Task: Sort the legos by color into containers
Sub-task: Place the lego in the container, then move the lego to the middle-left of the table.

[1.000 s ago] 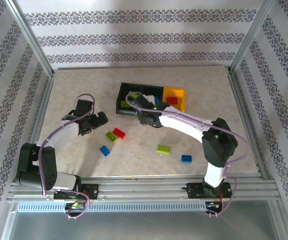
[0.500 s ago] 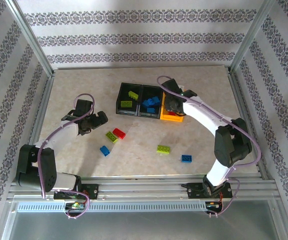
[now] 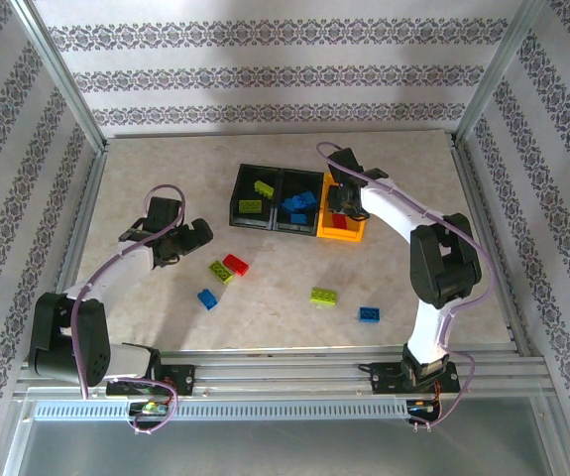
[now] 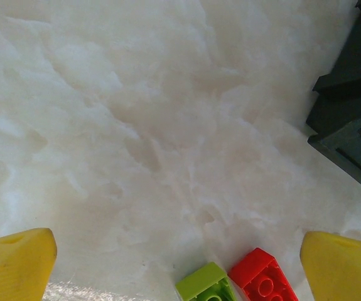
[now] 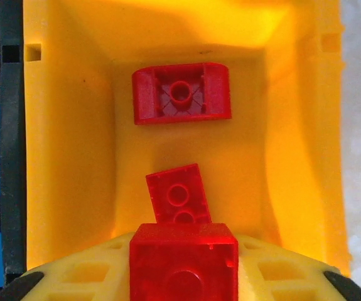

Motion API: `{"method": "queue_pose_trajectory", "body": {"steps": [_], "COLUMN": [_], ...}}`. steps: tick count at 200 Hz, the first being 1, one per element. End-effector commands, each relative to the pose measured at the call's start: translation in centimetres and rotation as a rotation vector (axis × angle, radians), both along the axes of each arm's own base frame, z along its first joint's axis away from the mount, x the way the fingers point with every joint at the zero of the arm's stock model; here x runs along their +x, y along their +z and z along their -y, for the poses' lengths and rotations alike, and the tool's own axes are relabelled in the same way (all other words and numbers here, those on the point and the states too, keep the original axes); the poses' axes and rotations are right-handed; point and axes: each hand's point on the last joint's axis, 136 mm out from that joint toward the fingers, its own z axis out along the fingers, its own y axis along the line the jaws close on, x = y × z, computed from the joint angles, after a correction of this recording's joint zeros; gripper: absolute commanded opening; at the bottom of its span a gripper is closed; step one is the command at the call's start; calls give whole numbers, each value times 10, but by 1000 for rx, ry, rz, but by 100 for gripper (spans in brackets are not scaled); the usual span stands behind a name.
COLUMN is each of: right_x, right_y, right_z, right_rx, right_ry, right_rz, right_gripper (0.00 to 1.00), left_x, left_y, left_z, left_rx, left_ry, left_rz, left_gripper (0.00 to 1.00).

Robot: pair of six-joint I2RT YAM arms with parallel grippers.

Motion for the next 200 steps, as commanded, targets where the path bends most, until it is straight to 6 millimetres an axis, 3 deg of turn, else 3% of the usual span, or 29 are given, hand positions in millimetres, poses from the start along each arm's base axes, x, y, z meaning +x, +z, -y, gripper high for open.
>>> {"method": "queue_pose_trajectory", "body": {"steps": [1, 85, 143, 184, 200], "right_x": [9, 9, -4, -21, -28], "right_y": [5, 10, 24, 34, 37], "right_z": [0, 5, 7, 4, 2], "right_rx": [14, 6, 6, -4, -10], "right_ry": [6, -6, -9, 9, 13], "right_rz": [11, 25, 65, 92, 102], "right_gripper": [39, 47, 54, 70, 86], "left_x": [-3, -24, -49, -60, -62], "left_y": [3, 1, -6, -9, -13], "left_z": [0, 14, 32, 48, 54], "left_rx": [-43, -39, 79, 162, 175], "left_ry": [15, -42, -135, -200, -218], "left_rz": [18, -11, -76, -103, -118], "left_gripper": [100, 100, 100, 98, 98]}}
